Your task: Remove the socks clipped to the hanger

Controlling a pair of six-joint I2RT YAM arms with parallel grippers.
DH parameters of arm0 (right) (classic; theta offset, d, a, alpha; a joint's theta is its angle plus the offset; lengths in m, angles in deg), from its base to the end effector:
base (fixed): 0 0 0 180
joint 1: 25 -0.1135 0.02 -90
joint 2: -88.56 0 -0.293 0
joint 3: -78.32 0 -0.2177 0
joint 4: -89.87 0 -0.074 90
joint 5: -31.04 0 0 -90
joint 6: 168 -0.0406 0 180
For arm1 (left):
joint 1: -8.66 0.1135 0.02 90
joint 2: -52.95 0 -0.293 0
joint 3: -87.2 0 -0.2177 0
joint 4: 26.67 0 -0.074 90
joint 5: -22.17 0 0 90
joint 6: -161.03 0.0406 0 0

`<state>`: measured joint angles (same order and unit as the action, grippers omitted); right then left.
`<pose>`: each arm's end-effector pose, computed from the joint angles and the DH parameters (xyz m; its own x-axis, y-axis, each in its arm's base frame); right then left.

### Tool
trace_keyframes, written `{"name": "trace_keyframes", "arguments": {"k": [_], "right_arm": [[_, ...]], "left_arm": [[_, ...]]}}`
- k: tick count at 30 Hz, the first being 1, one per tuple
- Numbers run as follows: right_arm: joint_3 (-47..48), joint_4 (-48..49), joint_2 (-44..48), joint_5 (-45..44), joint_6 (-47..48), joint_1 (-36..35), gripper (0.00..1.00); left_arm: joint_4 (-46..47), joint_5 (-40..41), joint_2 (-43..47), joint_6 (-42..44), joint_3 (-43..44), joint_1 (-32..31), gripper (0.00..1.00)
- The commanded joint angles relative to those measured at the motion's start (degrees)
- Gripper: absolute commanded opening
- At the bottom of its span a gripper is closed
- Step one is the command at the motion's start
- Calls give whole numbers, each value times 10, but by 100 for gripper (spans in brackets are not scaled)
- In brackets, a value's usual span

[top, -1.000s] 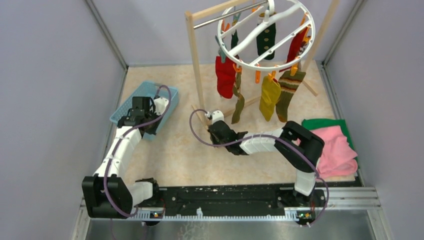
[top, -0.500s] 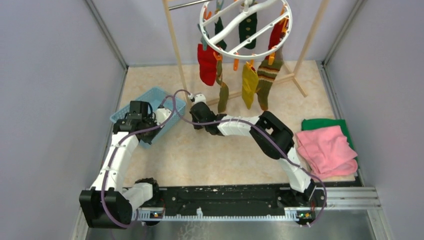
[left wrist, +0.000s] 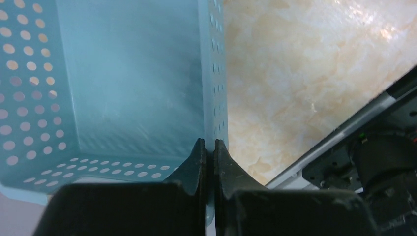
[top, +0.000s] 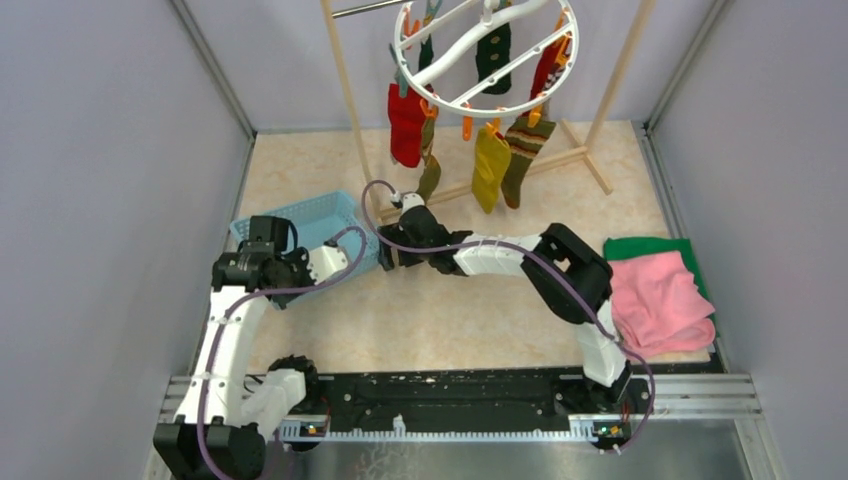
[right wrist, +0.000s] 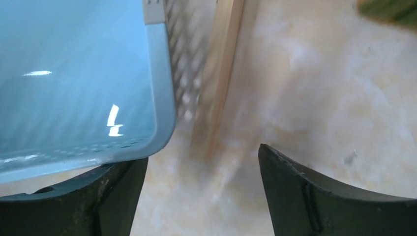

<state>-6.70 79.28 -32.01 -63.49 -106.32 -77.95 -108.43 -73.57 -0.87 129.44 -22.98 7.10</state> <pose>0.2784 0.3634 0.2042 -0.6723 -0.1057 -0.7327 -0.4978 0.7970 0.3419 0.1031 -0.0069 0.3057 -0.4194 0.8593 -0.2927 0.8121 0.4993 0.3020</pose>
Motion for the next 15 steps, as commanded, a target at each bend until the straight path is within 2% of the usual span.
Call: {"name": "trace_keyframes", "arguments": {"k": [1,5,10,15], "right_arm": [[-56,54,101,28,-12,9,85],[-105,62,168,57,-18,9,87],[-172,70,263,63,-37,8,88],[-151,36,268,60,-44,7,84]], "left_arm": [[-90,14,23,84,35,-1,0],[-115,7,33,82,61,-1,0],[-152,-67,73,121,76,-1,0],[-153,-110,120,157,70,-1,0]]}}
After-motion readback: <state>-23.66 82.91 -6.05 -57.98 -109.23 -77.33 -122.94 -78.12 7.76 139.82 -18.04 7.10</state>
